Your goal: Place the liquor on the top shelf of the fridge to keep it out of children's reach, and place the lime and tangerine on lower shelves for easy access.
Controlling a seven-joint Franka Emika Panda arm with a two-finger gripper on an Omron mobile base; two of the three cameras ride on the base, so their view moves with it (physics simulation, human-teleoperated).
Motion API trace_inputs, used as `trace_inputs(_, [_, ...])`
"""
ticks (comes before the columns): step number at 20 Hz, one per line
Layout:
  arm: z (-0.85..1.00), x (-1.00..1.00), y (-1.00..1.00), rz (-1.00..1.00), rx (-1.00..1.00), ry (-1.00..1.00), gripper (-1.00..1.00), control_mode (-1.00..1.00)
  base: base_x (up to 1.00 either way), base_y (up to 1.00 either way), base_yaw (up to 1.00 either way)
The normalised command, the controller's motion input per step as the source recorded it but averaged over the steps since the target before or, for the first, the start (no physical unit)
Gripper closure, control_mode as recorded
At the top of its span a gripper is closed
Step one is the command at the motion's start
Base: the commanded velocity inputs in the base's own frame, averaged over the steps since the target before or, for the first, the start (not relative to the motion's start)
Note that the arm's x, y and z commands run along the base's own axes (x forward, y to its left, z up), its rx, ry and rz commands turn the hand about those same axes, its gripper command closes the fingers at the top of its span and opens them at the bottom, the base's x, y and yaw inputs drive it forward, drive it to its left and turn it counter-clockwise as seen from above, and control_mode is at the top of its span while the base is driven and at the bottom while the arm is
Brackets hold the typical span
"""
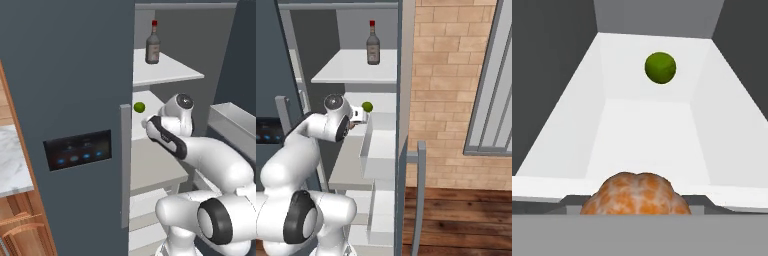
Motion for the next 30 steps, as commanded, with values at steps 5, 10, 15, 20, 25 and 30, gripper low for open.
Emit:
trace_inputs(5, [-0.21,0.56,0.00,0.00,0.00,0.03,1.00,-1.00,0.00,0.00,0.00])
trace_inputs(10, [-0.25,0.53,0.00,0.00,0.00,0.00,1.00,-1.00,0.00,0.00,0.00])
trace_inputs(15, [-0.27,0.53,0.00,0.00,0.01,0.00,1.00,-1.00,0.00,0.00,0.00])
trace_inputs(20, [-0.33,0.57,0.00,0.00,0.02,0.00,1.00,-1.00,0.00,0.00,0.00])
trace_inputs(25, [-0.33,0.62,-0.01,0.00,0.02,0.02,1.00,-1.00,0.00,0.00,0.00])
trace_inputs(30, [-0.32,0.62,0.00,0.00,0.00,0.01,1.00,-1.00,0.00,0.00,0.00])
